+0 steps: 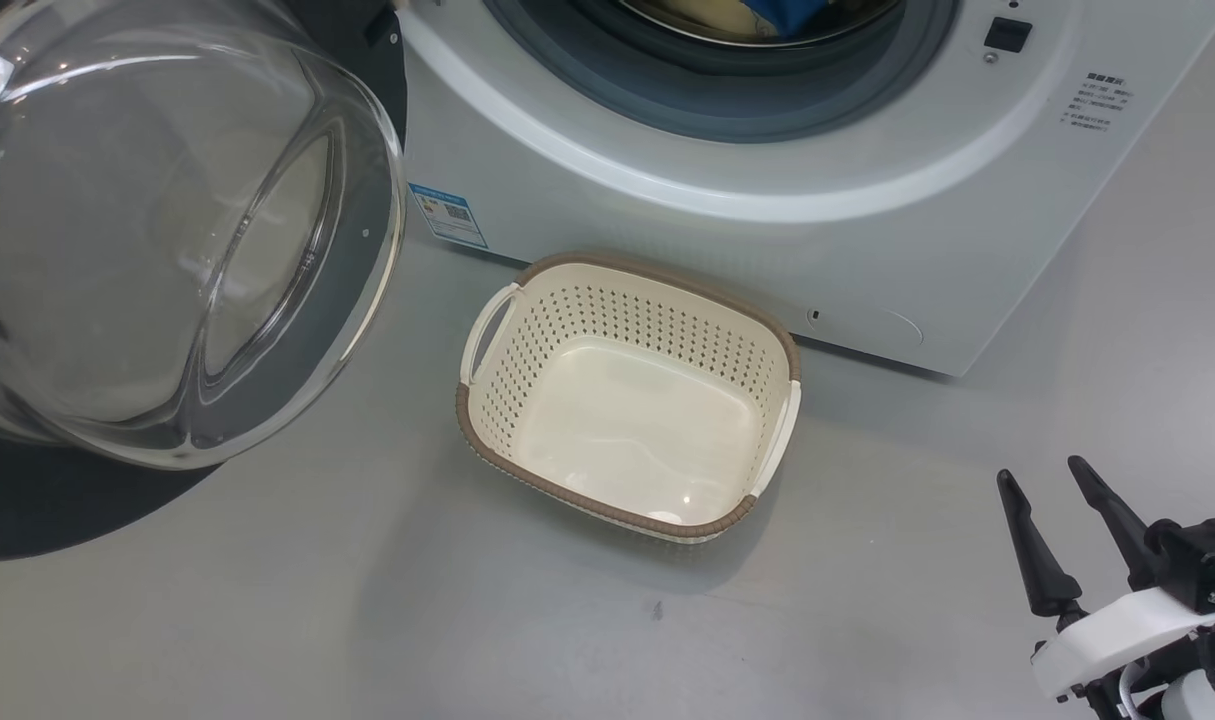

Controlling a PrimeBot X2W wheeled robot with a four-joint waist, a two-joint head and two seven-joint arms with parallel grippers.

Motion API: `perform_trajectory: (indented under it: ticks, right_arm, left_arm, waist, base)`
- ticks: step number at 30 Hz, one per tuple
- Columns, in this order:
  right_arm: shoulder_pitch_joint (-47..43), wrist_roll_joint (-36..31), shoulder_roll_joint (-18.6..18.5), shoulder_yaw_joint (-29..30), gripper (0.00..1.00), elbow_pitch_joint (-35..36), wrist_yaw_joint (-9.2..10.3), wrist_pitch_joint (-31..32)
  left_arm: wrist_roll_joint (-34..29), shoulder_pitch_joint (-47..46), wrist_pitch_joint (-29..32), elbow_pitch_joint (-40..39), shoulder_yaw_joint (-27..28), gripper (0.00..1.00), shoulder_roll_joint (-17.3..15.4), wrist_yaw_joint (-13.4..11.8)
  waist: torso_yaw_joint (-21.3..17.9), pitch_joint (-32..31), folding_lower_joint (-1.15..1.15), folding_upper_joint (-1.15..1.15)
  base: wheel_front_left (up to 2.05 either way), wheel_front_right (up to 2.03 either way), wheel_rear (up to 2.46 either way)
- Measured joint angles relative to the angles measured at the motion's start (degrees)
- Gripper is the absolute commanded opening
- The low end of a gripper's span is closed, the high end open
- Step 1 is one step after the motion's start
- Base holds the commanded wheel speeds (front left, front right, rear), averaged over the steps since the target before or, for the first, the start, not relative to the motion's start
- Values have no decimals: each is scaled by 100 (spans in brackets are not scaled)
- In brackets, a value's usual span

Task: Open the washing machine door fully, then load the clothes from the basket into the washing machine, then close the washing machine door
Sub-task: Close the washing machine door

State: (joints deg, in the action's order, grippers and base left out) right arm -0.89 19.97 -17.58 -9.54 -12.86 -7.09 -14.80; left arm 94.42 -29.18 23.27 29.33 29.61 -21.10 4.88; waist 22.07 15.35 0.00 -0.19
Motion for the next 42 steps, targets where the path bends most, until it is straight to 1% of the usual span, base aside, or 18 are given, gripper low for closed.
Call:
perform_trajectory:
  ticks: [7, 13, 16, 20, 25, 31, 37, 42]
  right_arm:
    - [-5, 30, 1, 24, 100, -29, 0, 0]
    - [-10, 30, 3, -13, 100, -26, 0, 0]
    - [-11, 31, 4, -3, 100, -27, 0, 0]
    - [-44, 76, 30, 126, 100, -27, 0, 0]
    - [-69, 76, 123, 62, 100, -33, 0, 0]
    - [-88, 80, 246, 74, 100, -46, 0, 0]
    - [-183, 116, 423, 108, 100, -105, 0, 0]
    - [-183, 115, 581, 35, 100, -104, 0, 0]
  left_arm:
    - [281, 18, 697, -20, -245, 0, -7, 49]
    - [287, 200, 1328, -113, -545, 0, -3, 51]
    - [297, 327, 1571, -183, -614, 0, -60, 55]
    - [315, 374, 1908, -359, -801, 0, -92, 102]
    - [393, 392, 2268, -654, -989, 0, -56, 105]
    - [374, 670, 2780, -1124, -1437, 0, -60, 133]
    - [371, 793, 3129, -1668, -1804, 0, 171, 153]
    - [453, 1048, 3330, -2063, -1962, 0, 354, 153]
  waist:
    - [70, -117, 0, 0]
    - [122, -233, 0, 0]
    - [142, -253, 0, 0]
    - [195, -273, 0, 0]
    - [250, -341, 0, 0]
    - [250, -481, 0, 0]
    - [254, -637, 0, 0]
    - [207, -778, 0, 0]
  base:
    - [0, 0, 0]
    - [0, 0, 0]
    - [0, 0, 0]
    - [0, 0, 0]
    - [0, 0, 0]
    - [0, 0, 0]
    - [0, 0, 0]
    - [0, 0, 0]
